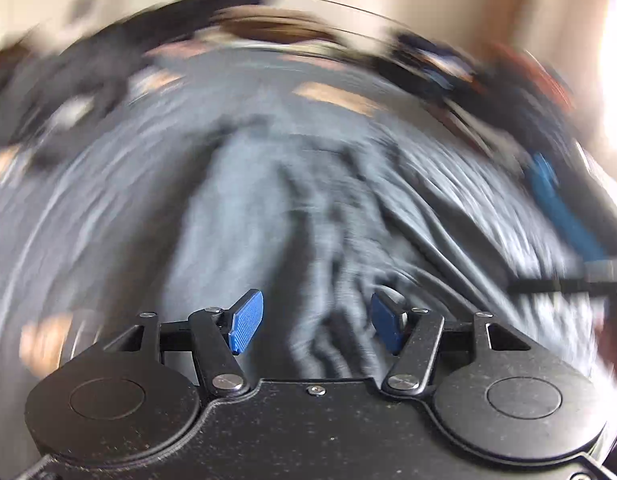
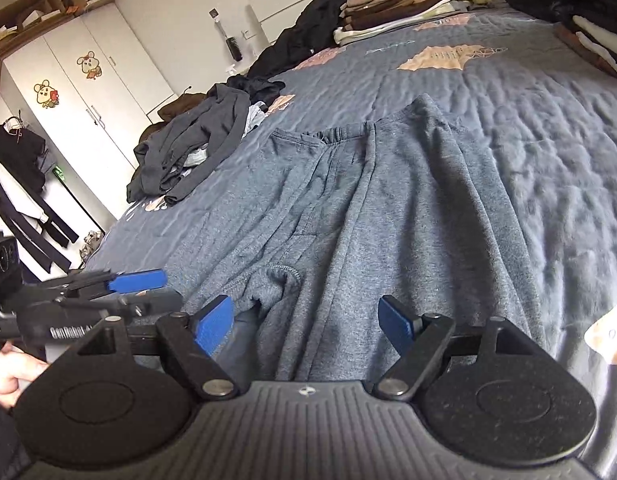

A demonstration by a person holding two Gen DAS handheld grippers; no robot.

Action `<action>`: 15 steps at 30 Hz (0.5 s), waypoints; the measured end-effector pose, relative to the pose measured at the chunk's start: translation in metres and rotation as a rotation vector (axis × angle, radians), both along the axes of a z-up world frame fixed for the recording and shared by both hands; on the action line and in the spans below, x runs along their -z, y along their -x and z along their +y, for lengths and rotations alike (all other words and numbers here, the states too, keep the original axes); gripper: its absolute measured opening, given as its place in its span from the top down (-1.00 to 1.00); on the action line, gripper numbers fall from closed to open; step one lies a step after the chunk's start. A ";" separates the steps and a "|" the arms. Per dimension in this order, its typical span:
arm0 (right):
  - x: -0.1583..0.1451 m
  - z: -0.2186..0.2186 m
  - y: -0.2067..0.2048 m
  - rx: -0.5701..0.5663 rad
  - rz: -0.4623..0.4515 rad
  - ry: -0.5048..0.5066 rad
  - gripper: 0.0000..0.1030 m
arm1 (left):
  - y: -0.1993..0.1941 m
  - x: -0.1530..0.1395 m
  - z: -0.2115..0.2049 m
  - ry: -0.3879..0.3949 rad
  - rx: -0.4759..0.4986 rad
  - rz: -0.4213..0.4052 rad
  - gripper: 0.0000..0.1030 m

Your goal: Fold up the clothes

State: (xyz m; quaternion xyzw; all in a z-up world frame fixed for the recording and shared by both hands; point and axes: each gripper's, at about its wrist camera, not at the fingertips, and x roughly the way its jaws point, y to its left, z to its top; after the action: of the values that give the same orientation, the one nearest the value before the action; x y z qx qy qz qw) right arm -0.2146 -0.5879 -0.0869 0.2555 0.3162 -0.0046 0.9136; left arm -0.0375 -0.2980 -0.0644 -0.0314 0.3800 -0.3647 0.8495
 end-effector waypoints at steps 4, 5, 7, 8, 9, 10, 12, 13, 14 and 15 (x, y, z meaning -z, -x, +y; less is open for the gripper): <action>-0.001 0.011 -0.004 -0.027 0.001 -0.005 -0.55 | 0.010 0.009 0.049 0.080 -0.206 0.145 -0.21; -0.002 0.017 -0.006 -0.048 0.000 -0.004 -0.55 | 0.015 0.010 0.059 0.096 -0.247 0.163 -0.21; -0.003 0.029 -0.010 -0.090 -0.003 -0.003 -0.55 | 0.026 0.011 0.080 0.136 -0.332 0.196 -0.22; -0.003 0.036 -0.011 -0.110 -0.001 -0.008 -0.55 | 0.031 0.012 0.091 0.163 -0.363 0.208 -0.22; -0.004 0.039 -0.012 -0.125 0.000 -0.004 -0.55 | 0.038 0.011 0.101 0.184 -0.381 0.214 -0.22; -0.005 0.043 -0.012 -0.141 0.002 0.001 -0.55 | 0.042 0.011 0.107 0.199 -0.392 0.217 -0.22; -0.006 0.050 -0.012 -0.172 0.004 0.009 -0.55 | 0.046 0.011 0.112 0.223 -0.364 0.220 -0.22; -0.007 0.053 -0.012 -0.186 0.005 0.013 -0.55 | 0.049 0.011 0.112 0.233 -0.335 0.222 -0.22; -0.009 0.050 -0.009 -0.181 -0.001 0.016 -0.55 | 0.053 0.009 0.107 0.224 -0.300 0.209 -0.22; -0.011 0.045 -0.006 -0.168 -0.009 0.009 -0.55 | 0.057 0.006 0.098 0.209 -0.256 0.184 -0.22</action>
State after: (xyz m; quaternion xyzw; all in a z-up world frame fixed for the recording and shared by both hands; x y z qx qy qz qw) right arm -0.2086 -0.5429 -0.0754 0.2240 0.3325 0.0718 0.9133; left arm -0.0942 -0.1995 -0.0701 -0.2007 0.4089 -0.2868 0.8428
